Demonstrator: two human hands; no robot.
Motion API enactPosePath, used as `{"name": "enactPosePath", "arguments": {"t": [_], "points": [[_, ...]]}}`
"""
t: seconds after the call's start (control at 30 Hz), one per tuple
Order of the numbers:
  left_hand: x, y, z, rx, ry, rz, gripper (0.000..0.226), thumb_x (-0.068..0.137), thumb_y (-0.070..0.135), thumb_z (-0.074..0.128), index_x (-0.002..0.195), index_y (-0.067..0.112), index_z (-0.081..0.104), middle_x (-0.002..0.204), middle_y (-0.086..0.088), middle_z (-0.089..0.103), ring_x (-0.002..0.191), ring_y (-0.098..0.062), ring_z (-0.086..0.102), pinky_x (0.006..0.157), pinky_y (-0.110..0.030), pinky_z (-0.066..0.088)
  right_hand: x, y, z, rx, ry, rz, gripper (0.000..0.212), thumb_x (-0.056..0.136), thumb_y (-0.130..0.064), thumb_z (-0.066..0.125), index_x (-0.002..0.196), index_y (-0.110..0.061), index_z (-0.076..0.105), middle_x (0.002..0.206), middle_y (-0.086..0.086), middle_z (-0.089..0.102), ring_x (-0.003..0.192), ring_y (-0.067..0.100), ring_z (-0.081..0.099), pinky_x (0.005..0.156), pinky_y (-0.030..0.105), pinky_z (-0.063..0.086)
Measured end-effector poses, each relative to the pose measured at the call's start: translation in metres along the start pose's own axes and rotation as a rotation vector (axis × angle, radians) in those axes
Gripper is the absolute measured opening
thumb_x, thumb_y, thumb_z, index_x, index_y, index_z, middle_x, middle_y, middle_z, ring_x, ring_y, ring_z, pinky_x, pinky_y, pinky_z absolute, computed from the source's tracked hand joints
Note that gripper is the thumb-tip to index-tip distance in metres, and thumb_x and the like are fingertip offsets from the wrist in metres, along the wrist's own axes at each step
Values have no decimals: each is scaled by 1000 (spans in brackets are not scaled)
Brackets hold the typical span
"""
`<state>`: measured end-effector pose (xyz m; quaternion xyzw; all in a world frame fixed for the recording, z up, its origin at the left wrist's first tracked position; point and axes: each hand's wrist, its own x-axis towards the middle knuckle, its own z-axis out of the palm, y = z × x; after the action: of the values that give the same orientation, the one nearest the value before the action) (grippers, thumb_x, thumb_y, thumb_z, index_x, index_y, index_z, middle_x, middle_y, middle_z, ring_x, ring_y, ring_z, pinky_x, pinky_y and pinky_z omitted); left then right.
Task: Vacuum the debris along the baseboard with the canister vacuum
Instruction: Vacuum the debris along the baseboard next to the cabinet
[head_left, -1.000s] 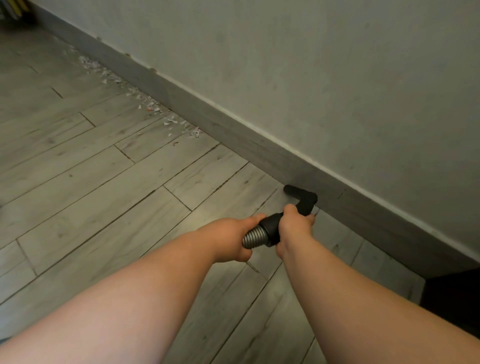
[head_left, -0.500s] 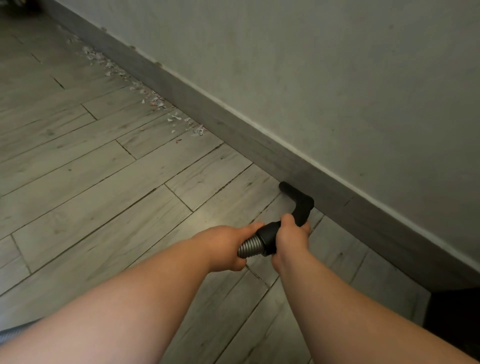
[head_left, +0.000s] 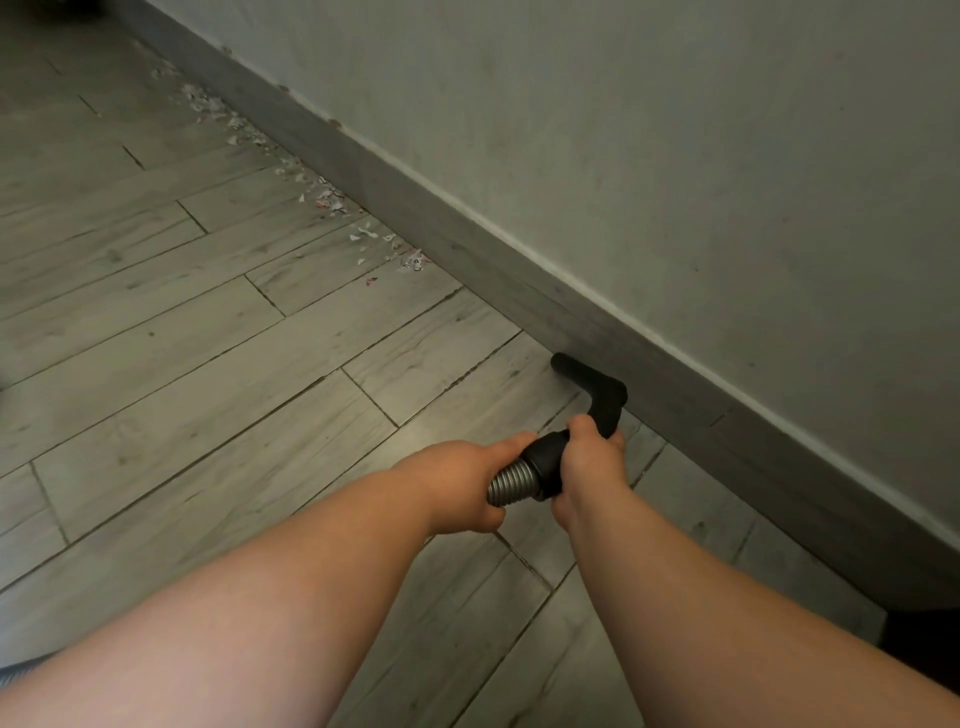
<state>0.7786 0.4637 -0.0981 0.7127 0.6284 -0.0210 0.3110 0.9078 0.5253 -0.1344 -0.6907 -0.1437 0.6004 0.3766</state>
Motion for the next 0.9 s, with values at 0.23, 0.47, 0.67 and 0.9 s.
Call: {"name": "enactPosePath", "arguments": {"t": [0.23, 0.47, 0.67, 0.9], "points": [[7, -10, 11, 87, 7, 10, 91, 86, 28, 59, 148, 44, -5, 100, -3, 60, 83, -19, 57, 72, -32, 50, 7, 10, 0, -6, -31, -4, 59, 96, -25, 51, 148, -41, 28, 107, 8, 58, 91, 31, 63, 81, 51, 57], [18, -31, 4, 27, 45, -24, 93, 85, 30, 61, 148, 45, -5, 102, -1, 61, 83, -17, 57, 71, -29, 48, 16, 1, 26, -39, -84, -16, 59, 95, -23, 51, 147, -41, 29, 109, 10, 59, 90, 32, 64, 82, 54, 56], [27, -51, -10, 5, 73, -76, 92, 86, 32, 60, 149, 44, -6, 107, -3, 61, 87, -19, 58, 74, -28, 48, 23, -12, 61, -108, -124, -14, 63, 94, -24, 52, 148, -42, 26, 117, 11, 58, 92, 33, 63, 85, 58, 54], [38, -75, -27, -23, 102, -112, 92, 86, 32, 60, 150, 42, -6, 101, 0, 57, 82, -16, 54, 73, -27, 47, 31, -23, 98, -162, -157, -3, 57, 95, -24, 51, 146, -38, 30, 105, 10, 58, 88, 31, 62, 81, 52, 56]]}}
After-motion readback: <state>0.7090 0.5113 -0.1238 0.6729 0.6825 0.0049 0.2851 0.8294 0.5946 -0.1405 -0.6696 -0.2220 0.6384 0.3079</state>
